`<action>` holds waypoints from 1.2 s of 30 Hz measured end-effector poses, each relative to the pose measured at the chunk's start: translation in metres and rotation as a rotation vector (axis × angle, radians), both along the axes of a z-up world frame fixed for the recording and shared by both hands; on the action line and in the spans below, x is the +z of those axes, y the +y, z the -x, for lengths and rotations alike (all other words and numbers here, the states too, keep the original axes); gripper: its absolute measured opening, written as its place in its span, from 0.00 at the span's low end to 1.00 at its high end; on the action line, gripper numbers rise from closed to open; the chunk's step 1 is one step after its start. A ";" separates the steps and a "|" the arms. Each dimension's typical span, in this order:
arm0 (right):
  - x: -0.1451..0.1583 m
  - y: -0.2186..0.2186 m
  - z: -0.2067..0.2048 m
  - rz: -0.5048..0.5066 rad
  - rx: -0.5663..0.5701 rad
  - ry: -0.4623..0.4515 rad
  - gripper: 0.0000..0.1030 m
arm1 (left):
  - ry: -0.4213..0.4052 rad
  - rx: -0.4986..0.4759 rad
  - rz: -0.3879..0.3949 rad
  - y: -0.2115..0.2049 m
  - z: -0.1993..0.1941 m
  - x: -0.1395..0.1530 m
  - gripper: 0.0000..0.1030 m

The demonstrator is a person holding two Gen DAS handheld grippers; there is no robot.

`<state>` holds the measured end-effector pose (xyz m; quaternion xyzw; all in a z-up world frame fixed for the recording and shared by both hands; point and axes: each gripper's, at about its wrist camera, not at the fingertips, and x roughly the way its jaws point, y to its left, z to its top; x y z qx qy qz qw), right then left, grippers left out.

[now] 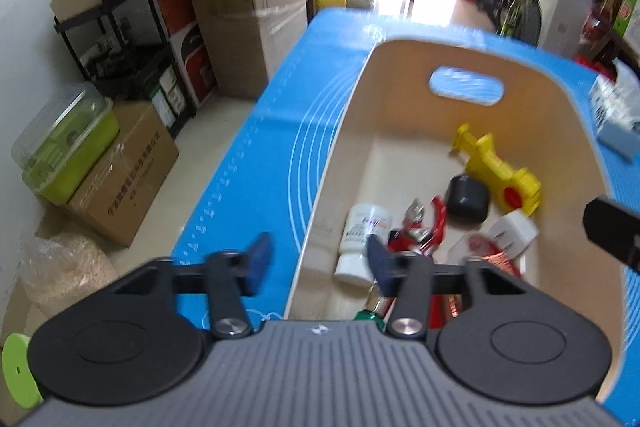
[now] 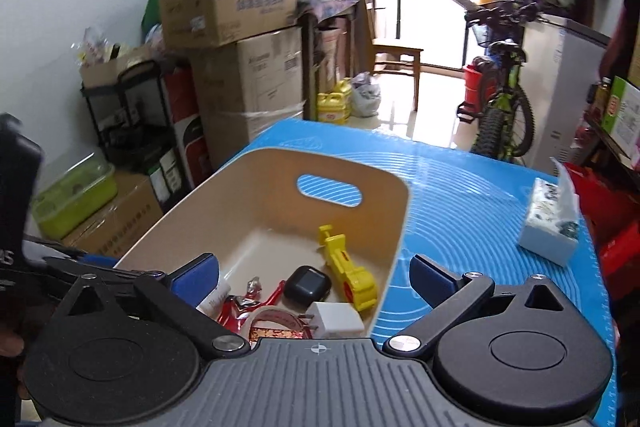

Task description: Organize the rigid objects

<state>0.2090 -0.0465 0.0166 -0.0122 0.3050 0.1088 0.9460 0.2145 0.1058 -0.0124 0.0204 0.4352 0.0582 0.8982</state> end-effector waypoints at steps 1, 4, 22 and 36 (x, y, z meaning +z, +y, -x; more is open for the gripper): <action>0.002 -0.002 0.003 0.005 -0.011 -0.003 0.98 | -0.014 -0.007 -0.003 -0.002 0.004 0.005 0.74; 0.007 -0.009 0.014 0.010 -0.044 -0.002 0.98 | -0.047 -0.019 -0.007 -0.008 0.017 0.018 0.83; 0.041 -0.047 0.113 0.020 -0.154 -0.018 0.98 | -0.148 -0.060 0.010 -0.040 0.103 0.076 0.86; 0.048 -0.080 0.181 0.039 -0.210 -0.056 0.98 | -0.198 -0.079 0.010 -0.068 0.162 0.085 0.86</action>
